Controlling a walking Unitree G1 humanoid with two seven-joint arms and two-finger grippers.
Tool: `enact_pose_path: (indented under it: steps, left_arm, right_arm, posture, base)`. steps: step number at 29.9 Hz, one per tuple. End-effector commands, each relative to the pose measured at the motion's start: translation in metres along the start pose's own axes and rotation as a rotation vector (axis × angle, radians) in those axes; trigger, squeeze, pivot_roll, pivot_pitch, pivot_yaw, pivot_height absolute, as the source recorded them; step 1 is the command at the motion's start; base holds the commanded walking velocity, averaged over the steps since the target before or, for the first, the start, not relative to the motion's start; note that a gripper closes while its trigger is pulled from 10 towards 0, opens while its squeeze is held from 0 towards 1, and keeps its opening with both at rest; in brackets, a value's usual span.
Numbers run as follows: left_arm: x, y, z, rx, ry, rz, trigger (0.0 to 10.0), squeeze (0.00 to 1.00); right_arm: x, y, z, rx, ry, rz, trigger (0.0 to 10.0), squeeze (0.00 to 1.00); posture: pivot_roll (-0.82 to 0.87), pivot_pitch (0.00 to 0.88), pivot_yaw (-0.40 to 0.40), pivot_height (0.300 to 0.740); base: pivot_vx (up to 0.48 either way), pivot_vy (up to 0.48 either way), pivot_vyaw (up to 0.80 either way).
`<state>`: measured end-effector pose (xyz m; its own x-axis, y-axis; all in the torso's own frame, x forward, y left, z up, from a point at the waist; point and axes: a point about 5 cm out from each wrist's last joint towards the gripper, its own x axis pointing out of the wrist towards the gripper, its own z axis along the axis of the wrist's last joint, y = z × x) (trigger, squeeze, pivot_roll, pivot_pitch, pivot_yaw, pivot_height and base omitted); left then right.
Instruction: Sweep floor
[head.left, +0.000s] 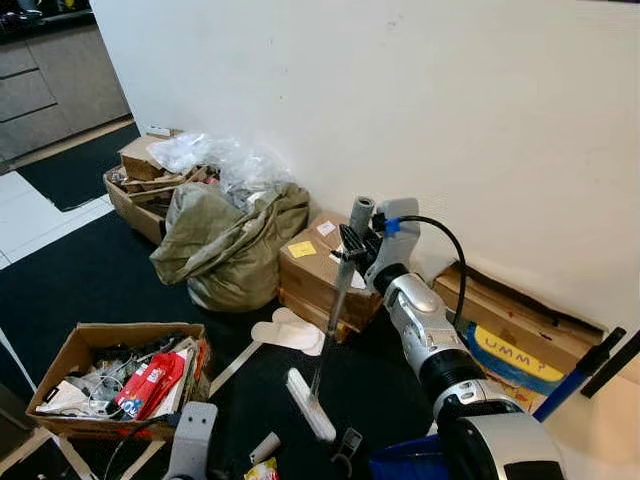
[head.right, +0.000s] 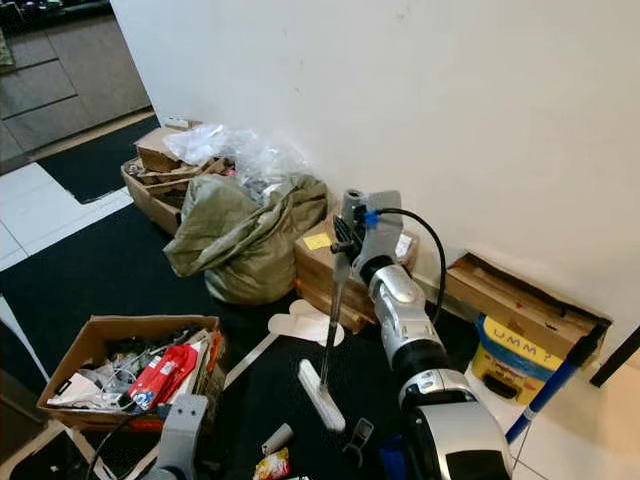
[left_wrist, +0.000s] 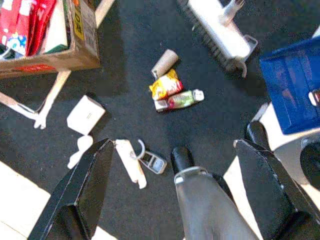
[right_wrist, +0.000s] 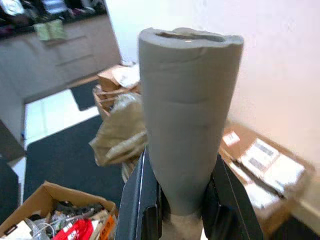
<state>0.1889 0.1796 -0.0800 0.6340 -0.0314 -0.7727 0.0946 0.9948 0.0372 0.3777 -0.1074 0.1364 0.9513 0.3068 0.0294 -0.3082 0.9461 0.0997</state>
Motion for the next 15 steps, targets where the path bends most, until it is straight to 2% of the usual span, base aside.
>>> enact_pose_path:
  steps: [1, 7, 8, 9, 11, 15]
  left_arm:
    - [-0.002, 0.000, -0.010, 0.010, 0.041, -0.007, 10.0, 0.00]
    - [-0.003, -0.001, -0.013, 0.013, 0.047, -0.008, 10.0, 0.00]
    - [-0.003, -0.001, -0.013, 0.013, 0.049, -0.009, 10.0, 0.00]
    - [-0.003, -0.001, -0.013, 0.013, 0.049, -0.009, 10.0, 0.00]
    - [-0.003, -0.003, -0.015, 0.014, 0.052, -0.011, 10.0, 0.00]
    - [-0.003, -0.013, -0.019, 0.021, 0.062, -0.022, 10.0, 0.00]
  right_arm:
    - [0.003, 0.004, 0.002, 0.013, -0.001, -0.014, 10.0, 0.00]
    - [0.002, 0.004, 0.000, -0.037, 0.012, -0.046, 10.0, 0.00]
    - [0.002, 0.005, -0.002, -0.103, 0.018, -0.042, 10.0, 0.00]
    - [0.002, 0.005, -0.002, -0.103, 0.018, -0.042, 10.0, 0.00]
    - [0.000, 0.008, -0.003, -0.217, 0.007, -0.029, 10.0, 0.00]
    - [0.000, 0.006, 0.006, -0.232, -0.063, -0.062, 10.0, 0.00]
  posture:
    - [-0.09, 0.000, 0.036, 0.740]
    - [-0.09, 0.000, 0.034, 0.740]
    - [-0.09, 0.001, 0.032, 0.740]
    - [-0.09, 0.001, 0.032, 0.740]
    - [-0.08, 0.017, 0.028, 0.740]
    - [-0.08, 0.034, 0.029, 0.740]
  base:
    - [0.000, 0.000, 0.00]
    - [0.000, 0.000, 0.00]
    - [0.000, 0.000, 0.00]
    - [0.000, 0.000, 0.00]
    - [0.000, 0.000, 0.00]
    - [0.000, 0.000, 0.00]
